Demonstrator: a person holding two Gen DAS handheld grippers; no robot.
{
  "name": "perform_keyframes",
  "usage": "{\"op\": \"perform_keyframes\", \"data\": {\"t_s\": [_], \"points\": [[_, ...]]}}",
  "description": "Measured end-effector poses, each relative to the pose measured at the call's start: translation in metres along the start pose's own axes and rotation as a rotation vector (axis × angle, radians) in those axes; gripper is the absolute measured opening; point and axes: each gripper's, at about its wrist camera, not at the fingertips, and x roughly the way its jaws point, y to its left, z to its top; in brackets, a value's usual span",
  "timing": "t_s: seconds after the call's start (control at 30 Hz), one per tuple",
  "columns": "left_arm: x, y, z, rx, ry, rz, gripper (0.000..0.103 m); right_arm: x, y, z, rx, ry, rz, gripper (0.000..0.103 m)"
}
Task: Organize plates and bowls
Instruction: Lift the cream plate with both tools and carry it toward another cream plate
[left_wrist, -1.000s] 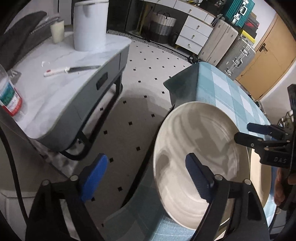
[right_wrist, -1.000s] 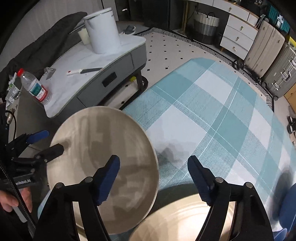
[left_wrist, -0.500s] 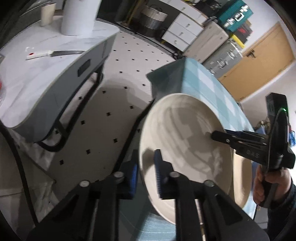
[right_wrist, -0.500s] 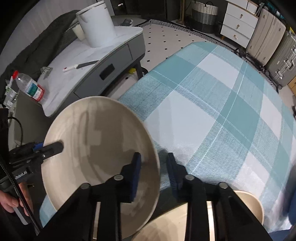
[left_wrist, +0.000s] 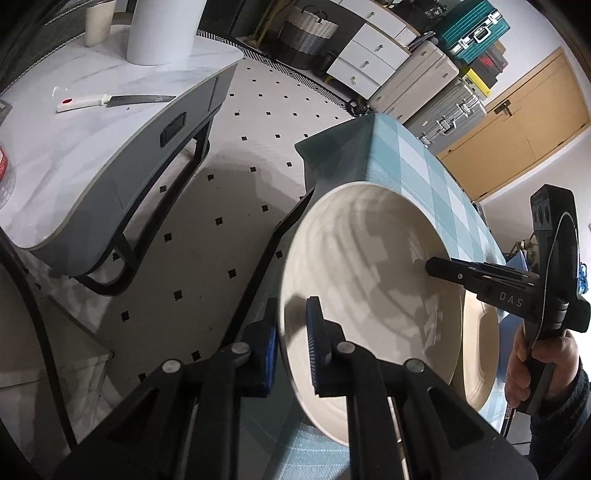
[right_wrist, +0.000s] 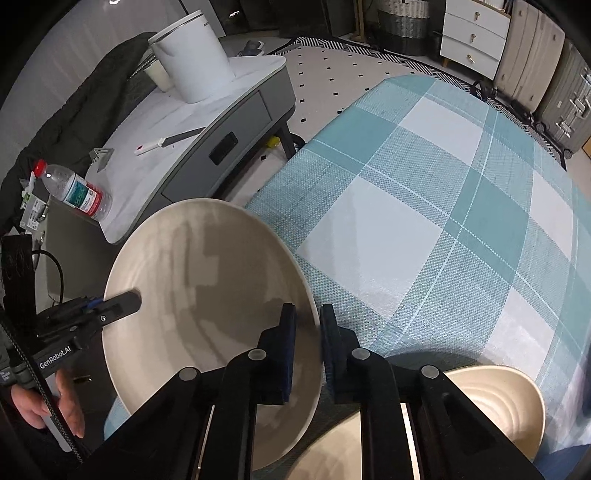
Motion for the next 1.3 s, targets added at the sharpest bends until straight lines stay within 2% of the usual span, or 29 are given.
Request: {"op": "perform_keyframes", "data": {"t_s": [0.3,0.63,0.87,1.3], "points": [[-0.014,-0.008,0.005,0.023,0.005,0.014,0.011,-0.013,0.001,0.001,0.020,-0.009,0.015,0.014],[-0.042,-0.024,-0.002,0.052,0.011,0.007,0.011,-0.050,0.005,-0.002,0.044,-0.031,0.030,0.014],[-0.058,-0.033,-0.025,0.065,0.034,0.005,0.011,-0.079,0.013,-0.031,0.038,-0.029,0.014,0.014],[-0.080,-0.047,-0.095,0.090,0.078,-0.004,0.012,-0.109,0.030,-0.110,0.031,-0.026,0.015,0.014]]}}
